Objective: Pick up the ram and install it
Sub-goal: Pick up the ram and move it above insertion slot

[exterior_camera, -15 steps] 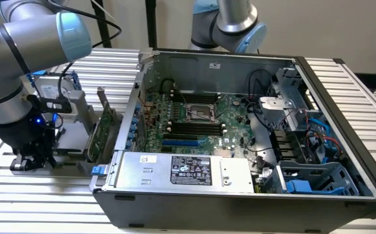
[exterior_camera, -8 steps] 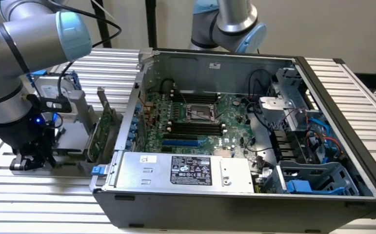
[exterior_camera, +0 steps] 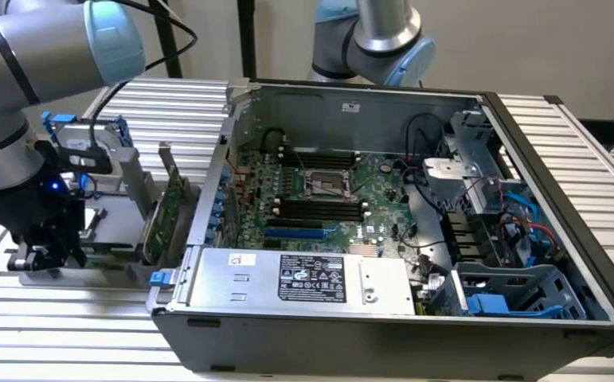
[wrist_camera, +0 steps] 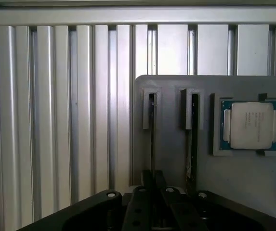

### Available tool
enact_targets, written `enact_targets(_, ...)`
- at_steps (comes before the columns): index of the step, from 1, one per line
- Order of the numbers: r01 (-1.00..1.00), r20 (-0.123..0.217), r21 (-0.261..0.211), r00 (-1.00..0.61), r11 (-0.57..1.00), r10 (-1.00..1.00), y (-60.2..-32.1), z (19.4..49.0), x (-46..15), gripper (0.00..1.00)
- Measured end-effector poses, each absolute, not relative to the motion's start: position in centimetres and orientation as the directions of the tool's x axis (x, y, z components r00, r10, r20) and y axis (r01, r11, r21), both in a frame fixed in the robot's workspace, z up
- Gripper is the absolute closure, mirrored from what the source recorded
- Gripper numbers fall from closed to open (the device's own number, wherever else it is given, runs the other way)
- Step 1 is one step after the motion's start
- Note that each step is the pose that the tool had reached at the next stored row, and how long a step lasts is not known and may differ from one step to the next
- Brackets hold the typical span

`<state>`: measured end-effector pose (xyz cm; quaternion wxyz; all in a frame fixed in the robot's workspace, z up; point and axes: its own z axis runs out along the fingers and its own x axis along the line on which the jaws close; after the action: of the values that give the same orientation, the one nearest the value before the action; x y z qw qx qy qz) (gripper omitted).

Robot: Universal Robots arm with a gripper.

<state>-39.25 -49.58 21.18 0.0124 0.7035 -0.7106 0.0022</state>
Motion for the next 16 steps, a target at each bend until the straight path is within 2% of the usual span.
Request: enact_targets(16,-1.0,0.017,0.014,-0.01,0.01,-1.0,-49.6,27.5,-39.1,1.0)
